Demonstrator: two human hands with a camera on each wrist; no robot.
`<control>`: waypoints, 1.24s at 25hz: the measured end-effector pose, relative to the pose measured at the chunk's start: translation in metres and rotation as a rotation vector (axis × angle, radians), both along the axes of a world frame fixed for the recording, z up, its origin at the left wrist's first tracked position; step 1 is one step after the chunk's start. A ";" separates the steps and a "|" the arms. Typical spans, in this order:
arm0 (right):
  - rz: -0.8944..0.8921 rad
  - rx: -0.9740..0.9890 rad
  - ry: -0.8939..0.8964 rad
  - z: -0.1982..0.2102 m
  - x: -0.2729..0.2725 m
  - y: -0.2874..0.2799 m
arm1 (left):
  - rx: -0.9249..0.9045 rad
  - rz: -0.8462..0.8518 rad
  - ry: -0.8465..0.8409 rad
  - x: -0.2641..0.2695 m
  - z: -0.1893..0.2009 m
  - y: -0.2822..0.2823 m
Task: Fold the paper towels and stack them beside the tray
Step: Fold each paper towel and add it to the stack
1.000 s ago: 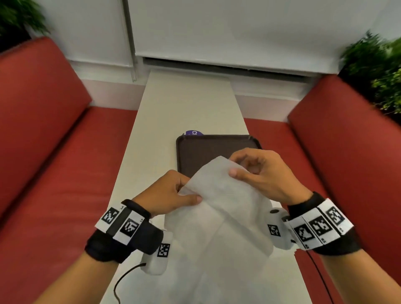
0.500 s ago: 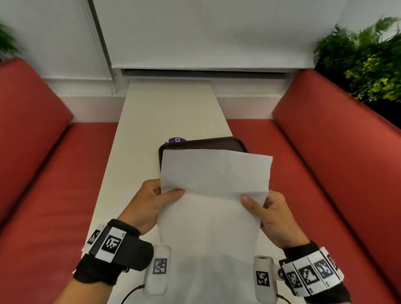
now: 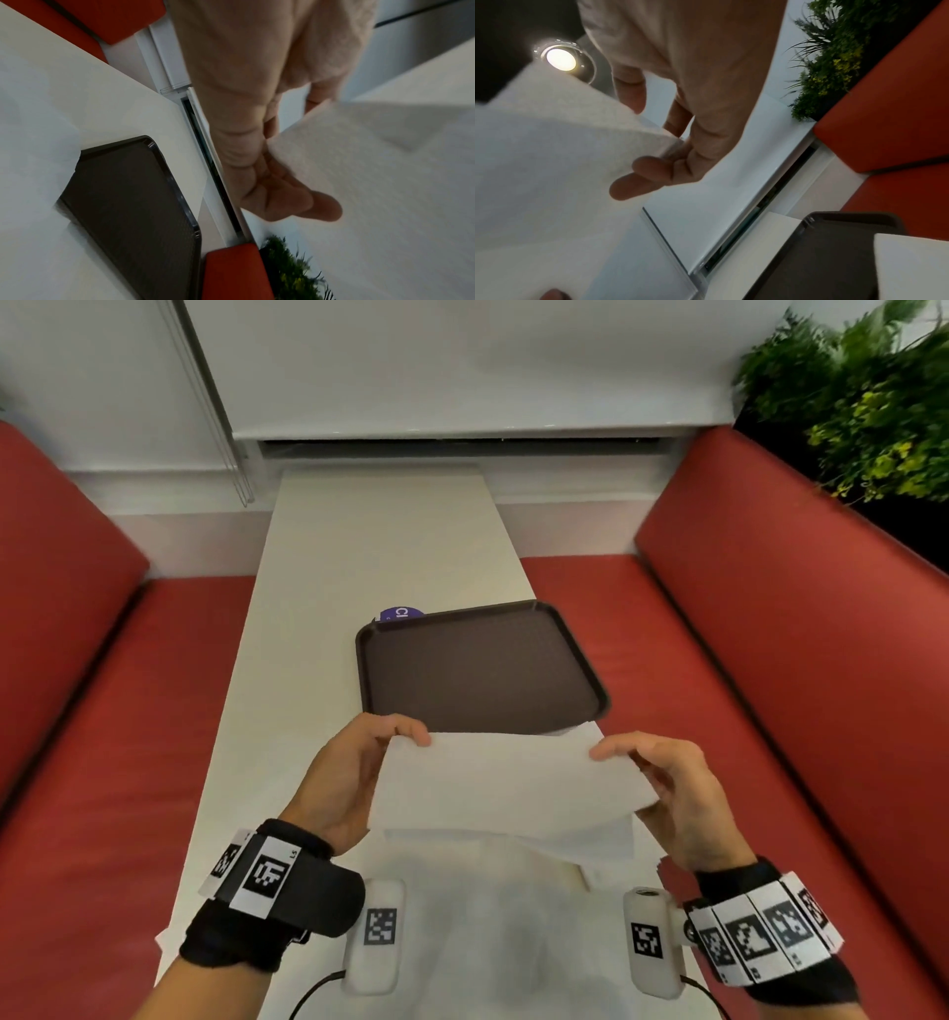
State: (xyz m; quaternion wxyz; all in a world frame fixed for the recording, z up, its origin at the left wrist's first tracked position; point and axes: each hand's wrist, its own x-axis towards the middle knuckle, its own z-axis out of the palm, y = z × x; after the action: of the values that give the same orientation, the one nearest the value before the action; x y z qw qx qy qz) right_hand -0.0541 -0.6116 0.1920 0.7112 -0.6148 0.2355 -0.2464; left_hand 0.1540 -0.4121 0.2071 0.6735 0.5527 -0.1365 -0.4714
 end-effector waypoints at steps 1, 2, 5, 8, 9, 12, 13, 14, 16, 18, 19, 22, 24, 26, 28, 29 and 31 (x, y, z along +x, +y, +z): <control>-0.032 -0.021 0.046 -0.005 -0.005 -0.001 | 0.013 -0.020 -0.059 -0.003 -0.004 -0.005; -0.080 -0.072 0.101 -0.013 -0.013 -0.003 | 0.047 -0.038 -0.129 -0.005 -0.013 -0.011; -0.209 -0.149 0.256 -0.039 -0.040 -0.006 | 0.205 -0.135 -0.415 -0.014 -0.046 -0.036; -0.317 -0.128 0.440 -0.083 -0.069 -0.012 | 0.310 -0.239 -0.779 -0.024 -0.083 -0.082; -0.352 -0.149 0.504 -0.094 -0.076 -0.013 | 0.331 -0.266 -0.875 -0.027 -0.094 -0.104; -0.416 -0.154 0.627 -0.119 -0.081 -0.016 | 0.350 -0.395 -1.132 -0.034 -0.119 -0.170; -0.430 -0.143 0.646 -0.126 -0.078 -0.018 | 0.399 -0.488 -1.194 -0.036 -0.124 -0.190; -0.451 -0.119 0.661 -0.132 -0.075 -0.021 | 0.486 -0.607 -1.252 -0.037 -0.129 -0.207; -0.464 -0.116 0.732 -0.145 -0.069 -0.026 | 0.638 -0.811 -1.349 -0.040 -0.138 -0.232; -0.407 -0.149 0.853 -0.160 -0.068 -0.030 | 0.748 -0.970 -1.375 -0.044 -0.151 -0.246; -0.361 -0.147 0.890 -0.163 -0.069 -0.029 | 0.795 -1.019 -1.383 -0.044 -0.160 -0.247; -0.202 -0.213 0.985 -0.157 -0.075 -0.025 | 0.787 -0.988 -1.363 -0.042 -0.167 -0.230; -0.198 -0.335 0.980 -0.141 -0.075 -0.020 | 0.589 -0.743 -1.278 -0.037 -0.155 -0.197; -0.177 -0.418 0.904 -0.125 -0.061 -0.007 | 0.450 -0.512 -1.066 -0.029 -0.139 -0.138; -0.022 -0.534 0.848 -0.126 -0.036 0.011 | 0.515 -0.408 -0.846 -0.029 -0.126 -0.060; 0.104 -0.591 0.863 -0.133 -0.019 0.022 | 0.573 -0.378 -0.767 -0.033 -0.123 -0.021; 0.375 -0.699 1.014 -0.150 0.015 0.040 | 0.670 -0.329 -0.685 -0.043 -0.127 0.051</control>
State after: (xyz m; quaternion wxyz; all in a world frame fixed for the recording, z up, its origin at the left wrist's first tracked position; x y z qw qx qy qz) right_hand -0.0387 -0.5713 0.0416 0.3006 -0.8811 0.3368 0.1410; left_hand 0.1105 -0.3609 0.0801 0.2925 0.8327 -0.2762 -0.3806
